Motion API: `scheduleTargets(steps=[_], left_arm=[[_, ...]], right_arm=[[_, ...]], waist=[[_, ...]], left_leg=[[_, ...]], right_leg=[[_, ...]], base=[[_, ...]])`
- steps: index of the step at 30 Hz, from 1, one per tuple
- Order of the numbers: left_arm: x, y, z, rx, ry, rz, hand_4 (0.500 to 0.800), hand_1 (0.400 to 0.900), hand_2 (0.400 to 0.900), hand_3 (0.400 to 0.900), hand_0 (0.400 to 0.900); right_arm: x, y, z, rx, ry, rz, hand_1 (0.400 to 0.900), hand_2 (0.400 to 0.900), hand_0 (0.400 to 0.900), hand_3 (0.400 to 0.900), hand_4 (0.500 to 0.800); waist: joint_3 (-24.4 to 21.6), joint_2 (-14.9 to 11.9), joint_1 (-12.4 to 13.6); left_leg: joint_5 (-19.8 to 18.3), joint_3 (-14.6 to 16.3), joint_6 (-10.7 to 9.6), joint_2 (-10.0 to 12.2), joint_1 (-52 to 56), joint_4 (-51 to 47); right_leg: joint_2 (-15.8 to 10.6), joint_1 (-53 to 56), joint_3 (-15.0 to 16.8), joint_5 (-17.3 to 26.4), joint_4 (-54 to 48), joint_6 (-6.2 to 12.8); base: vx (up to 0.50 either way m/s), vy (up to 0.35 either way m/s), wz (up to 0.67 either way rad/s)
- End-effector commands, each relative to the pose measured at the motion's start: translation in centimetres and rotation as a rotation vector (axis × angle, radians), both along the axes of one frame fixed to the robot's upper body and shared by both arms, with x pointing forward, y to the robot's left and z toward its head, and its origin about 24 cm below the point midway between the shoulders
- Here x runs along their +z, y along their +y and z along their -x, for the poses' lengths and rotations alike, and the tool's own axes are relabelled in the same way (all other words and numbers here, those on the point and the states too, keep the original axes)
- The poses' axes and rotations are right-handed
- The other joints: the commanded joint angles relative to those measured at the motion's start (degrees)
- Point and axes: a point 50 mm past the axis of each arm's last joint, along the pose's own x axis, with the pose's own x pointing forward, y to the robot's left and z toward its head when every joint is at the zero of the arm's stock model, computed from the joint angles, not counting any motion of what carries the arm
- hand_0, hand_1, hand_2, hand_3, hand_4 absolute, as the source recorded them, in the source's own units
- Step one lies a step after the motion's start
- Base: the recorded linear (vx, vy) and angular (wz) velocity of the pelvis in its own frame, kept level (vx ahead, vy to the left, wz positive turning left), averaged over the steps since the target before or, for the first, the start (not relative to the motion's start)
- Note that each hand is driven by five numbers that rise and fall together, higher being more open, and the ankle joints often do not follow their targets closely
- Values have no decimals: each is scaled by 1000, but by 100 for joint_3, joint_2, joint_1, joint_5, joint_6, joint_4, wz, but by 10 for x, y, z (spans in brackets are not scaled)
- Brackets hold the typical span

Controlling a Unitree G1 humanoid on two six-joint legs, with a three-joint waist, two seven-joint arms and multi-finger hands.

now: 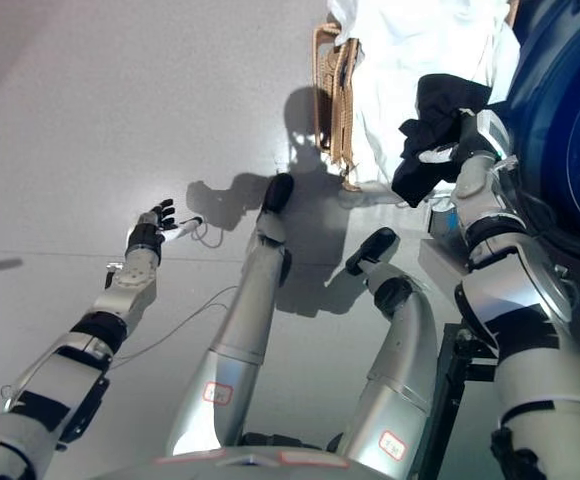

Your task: Put the clothes in the basket into the washing machine.

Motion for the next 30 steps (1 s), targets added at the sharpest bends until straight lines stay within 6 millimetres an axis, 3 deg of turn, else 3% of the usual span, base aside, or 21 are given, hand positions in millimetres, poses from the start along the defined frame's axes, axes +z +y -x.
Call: scheduleTargets(steps=[1,3,4,5,14,18,24,30], left_arm=[[-29,20,28,109,75,-23,800,900,900,900,900],[-31,18,28,108,77,-24,800,900,900,900,900],[-31,17,28,106,76,-27,800,900,900,900,900],[-32,15,27,105,77,-25,800,900,900,900,900],[-36,9,29,101,82,-39,800,900,900,900,900],[-42,12,34,118,108,-54,800,900,900,900,900],[-57,21,50,142,168,-70,800,900,900,900,900],[-78,18,72,126,236,-58,800,900,900,900,900]], right_arm=[[-20,-45,25,-157,113,144,900,900,900,900,800],[-20,-43,24,-158,117,176,700,700,700,700,680],[-20,-42,23,-156,119,184,447,447,447,447,528],[-21,-40,22,-155,118,199,400,400,400,400,500],[-25,-33,20,-157,104,186,400,400,400,400,500],[-27,-26,18,-156,56,100,400,400,400,400,500],[-37,-17,17,-214,-143,-386,400,400,400,400,500],[-61,-16,24,-333,-405,-1074,400,400,400,400,500]], waist=[[-416,186,129],[-463,204,118],[-486,211,106],[-512,221,97],[-567,270,115],[-557,301,96],[-644,472,46],[-800,859,48]], left_leg=[[292,199,202,-224,-63,-675],[311,197,198,-232,-81,-725],[327,188,194,-234,-81,-766],[348,188,190,-236,-74,-806],[500,250,201,-138,267,-1288],[632,254,171,-9,716,-1741],[856,316,113,174,1643,-2577],[968,501,121,274,2502,-3186]], right_leg=[[109,-144,284,-544,586,302],[90,-199,314,-538,584,321],[84,-209,320,-537,567,329],[81,-226,320,-537,562,333],[198,21,372,-422,268,421],[311,452,300,-286,-85,514],[521,1347,167,-70,-872,658],[593,2120,252,173,-1690,797]], base=[[0,0,0],[4,-11,5],[8,-5,5],[6,1,4],[6,6,-5],[9,3,-10],[32,15,-13],[58,83,-20]])
